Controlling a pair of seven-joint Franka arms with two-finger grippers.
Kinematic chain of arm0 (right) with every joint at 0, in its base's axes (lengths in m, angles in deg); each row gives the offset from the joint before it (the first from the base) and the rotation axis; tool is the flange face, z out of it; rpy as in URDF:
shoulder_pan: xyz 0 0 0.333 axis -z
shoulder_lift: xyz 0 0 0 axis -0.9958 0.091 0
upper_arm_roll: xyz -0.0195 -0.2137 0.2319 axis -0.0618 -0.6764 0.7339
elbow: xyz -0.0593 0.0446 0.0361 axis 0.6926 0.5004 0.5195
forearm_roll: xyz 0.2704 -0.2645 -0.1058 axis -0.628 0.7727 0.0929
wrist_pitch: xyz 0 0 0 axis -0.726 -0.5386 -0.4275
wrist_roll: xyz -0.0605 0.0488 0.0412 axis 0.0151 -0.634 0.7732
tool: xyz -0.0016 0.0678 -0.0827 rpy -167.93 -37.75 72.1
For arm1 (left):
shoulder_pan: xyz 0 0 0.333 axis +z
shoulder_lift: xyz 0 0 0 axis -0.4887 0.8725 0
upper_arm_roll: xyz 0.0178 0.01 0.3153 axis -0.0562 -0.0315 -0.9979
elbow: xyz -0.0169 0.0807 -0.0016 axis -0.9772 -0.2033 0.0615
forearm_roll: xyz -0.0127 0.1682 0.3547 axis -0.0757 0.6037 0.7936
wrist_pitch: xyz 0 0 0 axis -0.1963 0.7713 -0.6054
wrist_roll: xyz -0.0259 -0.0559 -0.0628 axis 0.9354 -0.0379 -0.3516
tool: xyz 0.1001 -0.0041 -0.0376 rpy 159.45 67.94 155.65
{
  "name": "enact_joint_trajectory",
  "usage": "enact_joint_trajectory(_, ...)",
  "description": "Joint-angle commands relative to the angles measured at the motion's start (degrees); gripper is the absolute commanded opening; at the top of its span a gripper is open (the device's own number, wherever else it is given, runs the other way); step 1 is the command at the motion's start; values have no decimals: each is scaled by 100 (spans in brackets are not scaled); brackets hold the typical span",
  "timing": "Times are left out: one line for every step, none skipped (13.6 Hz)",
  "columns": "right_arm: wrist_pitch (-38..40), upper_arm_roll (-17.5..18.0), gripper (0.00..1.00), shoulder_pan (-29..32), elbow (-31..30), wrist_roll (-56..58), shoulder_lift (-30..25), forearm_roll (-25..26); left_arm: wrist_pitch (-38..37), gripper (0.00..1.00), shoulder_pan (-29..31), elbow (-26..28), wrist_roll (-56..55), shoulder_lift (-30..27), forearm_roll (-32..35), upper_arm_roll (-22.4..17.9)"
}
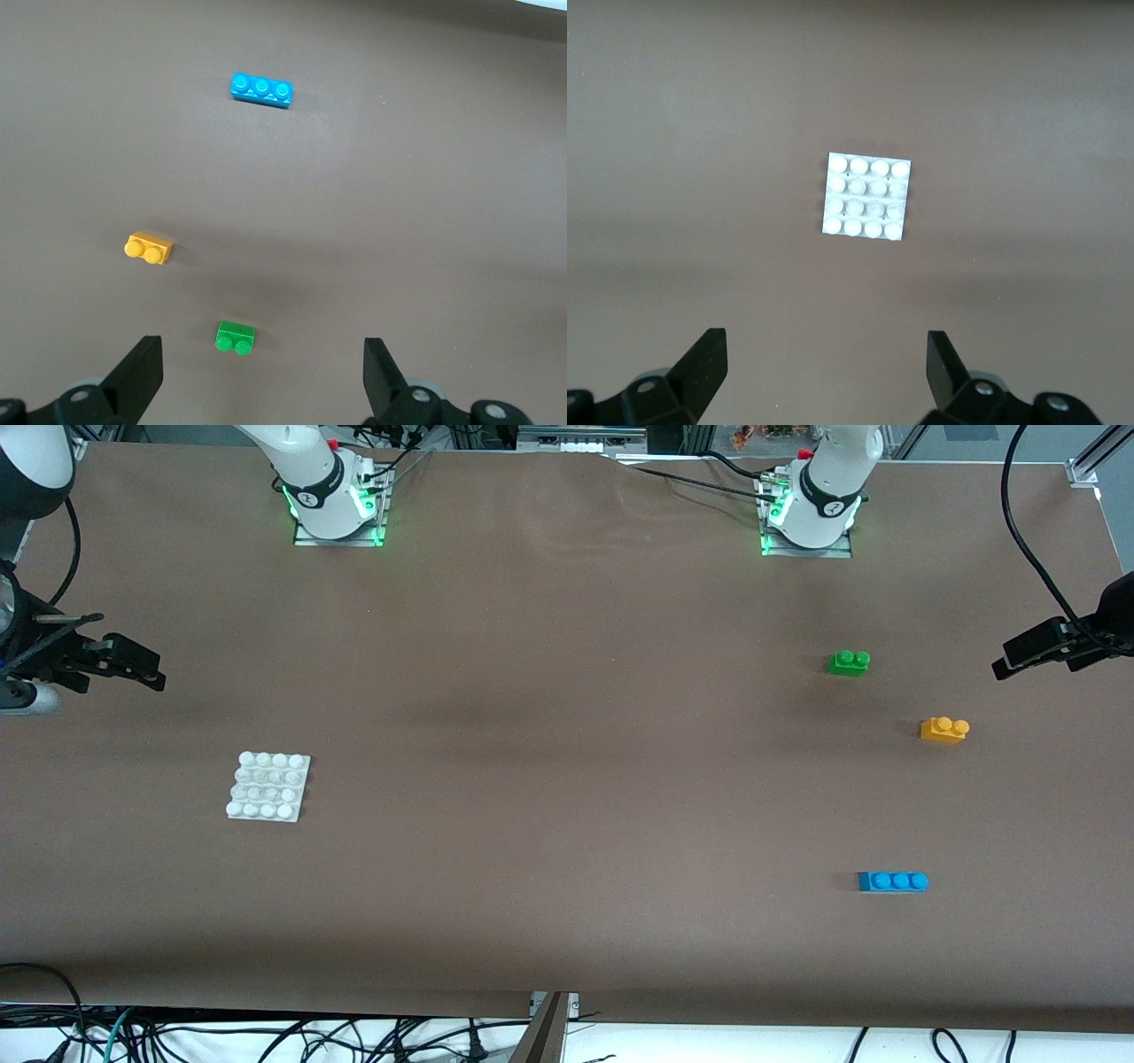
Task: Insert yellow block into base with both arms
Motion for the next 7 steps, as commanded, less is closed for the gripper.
enact_joint_trajectory(159, 17, 100, 8, -153, 15, -167, 13, -53, 100, 19, -17, -37, -39, 75, 40)
enact_joint_trajectory(143, 9, 100, 8, -144, 15, -150, 22, -53, 100, 19, -17, -28, -39, 84, 40)
enact_joint_trajectory(134, 8, 100, 17, -109, 15, -141, 22, -62, 100, 19, -17, -28, -39, 84, 40)
enact_joint_trajectory(125, 0, 100, 17, -100, 15, -115, 22, -53, 100, 19, -17, -45, -30, 75, 40)
enact_joint_trajectory(125, -9, 100, 26, -100, 6, -97, 22, -53, 100, 19, -17, -46, -30, 75, 40)
enact_joint_trajectory(125, -18, 100, 26, -100, 6, -97, 22, -53, 100, 19, -17, -46, -30, 75, 40)
enact_joint_trajectory(116, -18, 100, 26, -100, 6, -97, 22, -53, 100, 19, -17, -54, -30, 75, 40)
